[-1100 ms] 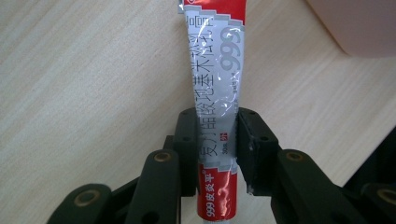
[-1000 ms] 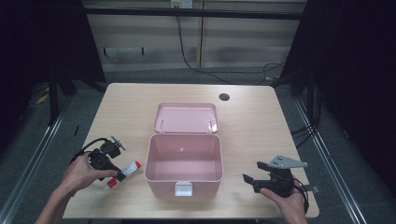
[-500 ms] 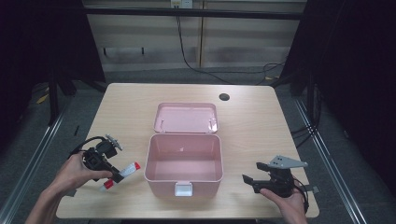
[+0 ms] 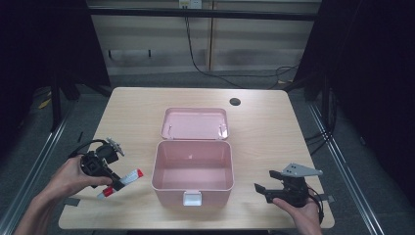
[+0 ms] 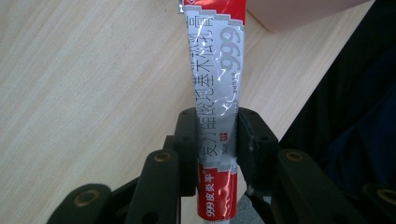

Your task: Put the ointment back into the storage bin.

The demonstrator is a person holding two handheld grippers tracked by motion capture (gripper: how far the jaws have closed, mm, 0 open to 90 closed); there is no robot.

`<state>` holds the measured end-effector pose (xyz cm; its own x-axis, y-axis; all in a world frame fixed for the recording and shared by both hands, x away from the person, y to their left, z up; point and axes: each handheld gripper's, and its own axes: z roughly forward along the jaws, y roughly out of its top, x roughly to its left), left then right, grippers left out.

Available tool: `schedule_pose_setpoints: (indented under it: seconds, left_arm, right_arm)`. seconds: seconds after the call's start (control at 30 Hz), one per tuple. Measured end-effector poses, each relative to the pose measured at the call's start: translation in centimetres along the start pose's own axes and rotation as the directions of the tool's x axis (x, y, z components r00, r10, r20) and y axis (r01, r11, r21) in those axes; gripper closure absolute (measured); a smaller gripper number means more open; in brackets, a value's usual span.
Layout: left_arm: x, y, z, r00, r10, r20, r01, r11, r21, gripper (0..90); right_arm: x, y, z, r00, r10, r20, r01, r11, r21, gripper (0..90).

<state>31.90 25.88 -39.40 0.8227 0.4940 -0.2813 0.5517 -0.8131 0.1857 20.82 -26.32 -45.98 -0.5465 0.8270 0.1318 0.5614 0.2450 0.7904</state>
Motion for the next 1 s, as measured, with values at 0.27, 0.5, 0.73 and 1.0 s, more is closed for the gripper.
schedule_pose_setpoints:
  seconds: [0.27,0.5,0.73,1.0]
  left_arm:
    - [0.0,0.0,-1.4,0.9997,-0.017,0.019,0.018,0.9994,-0.031,70.8]
    - [-0.1,0.0,-2.5,0.9996,-0.022,0.019,0.022,0.9992,-0.032,70.7]
    - [-0.8,0.4,-3.9,0.9999,0.011,0.003,-0.010,0.9983,-0.057,70.7]
    - [-1.1,0.9,-5.1,0.9994,0.032,-0.012,-0.033,0.9970,-0.070,70.8]
  right_arm:
    - [0.0,0.0,0.0,1.0000,0.005,0.002,-0.005,1.000,0.001,21.3]
    - [-0.1,0.0,0.0,0.9999,0.016,-0.001,-0.016,1.000,-0.003,18.2]
    - [-0.2,0.0,0.0,0.9990,0.039,-0.022,-0.040,0.999,-0.007,13.6]
    - [-0.2,0.0,0.0,0.9988,0.044,-0.019,-0.044,0.999,-0.004,13.6]
